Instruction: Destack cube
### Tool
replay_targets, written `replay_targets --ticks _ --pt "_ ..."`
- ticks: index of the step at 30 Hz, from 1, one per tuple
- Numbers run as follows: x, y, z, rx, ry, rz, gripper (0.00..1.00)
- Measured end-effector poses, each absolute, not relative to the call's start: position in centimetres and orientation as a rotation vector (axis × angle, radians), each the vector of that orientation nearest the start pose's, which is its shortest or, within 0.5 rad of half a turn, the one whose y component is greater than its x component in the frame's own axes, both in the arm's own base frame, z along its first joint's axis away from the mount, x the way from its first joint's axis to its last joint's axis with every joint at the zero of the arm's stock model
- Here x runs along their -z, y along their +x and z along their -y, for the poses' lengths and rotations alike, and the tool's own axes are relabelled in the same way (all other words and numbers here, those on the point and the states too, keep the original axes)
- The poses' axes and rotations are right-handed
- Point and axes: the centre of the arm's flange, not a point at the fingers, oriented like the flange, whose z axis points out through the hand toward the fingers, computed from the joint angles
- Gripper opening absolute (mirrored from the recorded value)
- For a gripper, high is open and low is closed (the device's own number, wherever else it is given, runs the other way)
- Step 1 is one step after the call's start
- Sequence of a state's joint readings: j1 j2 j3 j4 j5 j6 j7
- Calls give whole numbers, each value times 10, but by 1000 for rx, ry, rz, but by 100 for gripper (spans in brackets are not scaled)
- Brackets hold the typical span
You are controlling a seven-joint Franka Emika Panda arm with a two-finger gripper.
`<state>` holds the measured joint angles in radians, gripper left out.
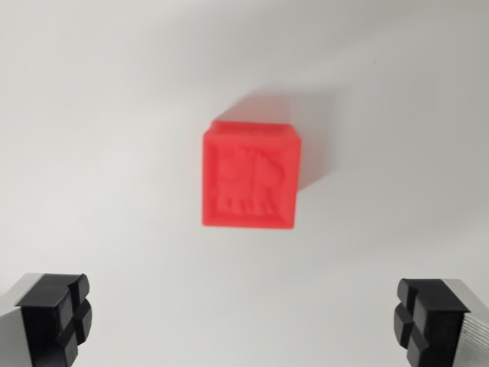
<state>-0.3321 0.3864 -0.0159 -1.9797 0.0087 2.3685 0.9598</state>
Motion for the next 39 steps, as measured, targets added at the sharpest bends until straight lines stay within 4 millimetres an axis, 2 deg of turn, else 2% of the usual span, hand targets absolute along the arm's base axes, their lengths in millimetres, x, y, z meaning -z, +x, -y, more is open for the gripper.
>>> replay_targets --ticks 17,30,39 --pt "-343 575 208 4 -2487 -1915 100" --pt "-384 575 208 4 -2486 -1915 100" --pt "-402 576 209 2 -2486 -1914 100"
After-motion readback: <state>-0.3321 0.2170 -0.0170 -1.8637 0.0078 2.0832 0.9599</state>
